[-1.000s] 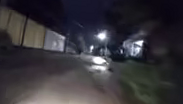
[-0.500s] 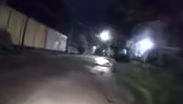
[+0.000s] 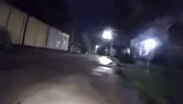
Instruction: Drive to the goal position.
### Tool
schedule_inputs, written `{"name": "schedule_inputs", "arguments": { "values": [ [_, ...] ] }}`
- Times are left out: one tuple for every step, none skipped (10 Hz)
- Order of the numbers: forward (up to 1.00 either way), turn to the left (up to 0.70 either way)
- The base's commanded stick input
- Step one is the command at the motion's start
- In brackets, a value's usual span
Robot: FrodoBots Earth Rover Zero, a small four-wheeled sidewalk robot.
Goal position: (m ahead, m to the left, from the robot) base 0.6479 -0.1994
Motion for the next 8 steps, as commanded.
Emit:
{"name": "schedule_inputs", "arguments": {
  "values": [
    [0.7,0.0],
    [0.7,0.0],
    [0.7,0.0],
    [0.7,0.0],
    [0.7,-0.03],
    [0.7,-0.07],
    [0.7,-0.1],
    [0.7,-0.13]
  ]
}}
